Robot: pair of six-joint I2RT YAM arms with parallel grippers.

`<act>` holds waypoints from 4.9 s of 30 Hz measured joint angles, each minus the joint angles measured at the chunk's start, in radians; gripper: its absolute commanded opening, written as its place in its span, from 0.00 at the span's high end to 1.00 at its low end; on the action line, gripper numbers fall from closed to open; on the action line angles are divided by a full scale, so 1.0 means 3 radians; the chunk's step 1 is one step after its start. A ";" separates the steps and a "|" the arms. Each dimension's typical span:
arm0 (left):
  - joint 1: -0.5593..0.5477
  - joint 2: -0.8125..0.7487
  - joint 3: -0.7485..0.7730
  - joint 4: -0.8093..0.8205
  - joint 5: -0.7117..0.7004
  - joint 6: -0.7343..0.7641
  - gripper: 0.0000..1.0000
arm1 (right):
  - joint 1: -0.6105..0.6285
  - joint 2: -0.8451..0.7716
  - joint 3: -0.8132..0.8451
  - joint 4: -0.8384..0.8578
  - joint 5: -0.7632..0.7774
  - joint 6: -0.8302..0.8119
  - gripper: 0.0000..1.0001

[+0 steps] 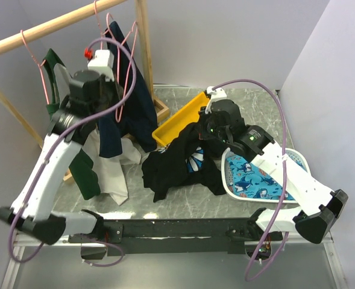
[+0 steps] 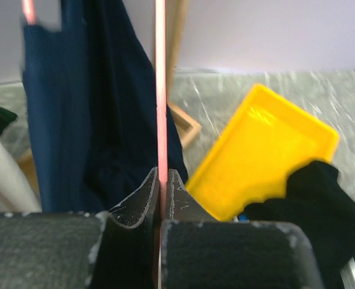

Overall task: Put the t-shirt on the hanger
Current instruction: Pick up the hanger from the clothesline, then place the T-shirt on the hanger.

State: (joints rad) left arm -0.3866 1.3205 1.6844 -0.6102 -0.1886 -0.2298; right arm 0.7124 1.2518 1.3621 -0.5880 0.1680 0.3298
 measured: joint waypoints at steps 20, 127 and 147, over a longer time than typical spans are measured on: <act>-0.1219 -0.2152 -0.1595 -0.1095 0.0590 -0.0252 0.99 | -0.0056 0.0291 -0.0010 -0.0159 0.0071 -0.0356 1.00; -0.2012 -0.2618 -0.4416 0.3169 -0.0910 -0.1371 0.99 | 0.0922 -0.0006 -0.1631 0.1442 0.0458 0.1312 0.64; -0.2333 -0.1626 -0.4150 0.4144 -0.1900 -0.1452 0.99 | 0.2255 0.0022 -0.1349 0.1249 0.1797 0.1550 1.00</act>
State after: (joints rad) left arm -1.0866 0.8326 0.4393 0.6331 -0.7586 -0.6655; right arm 1.3888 1.2583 0.9573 -0.2134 0.7071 0.7948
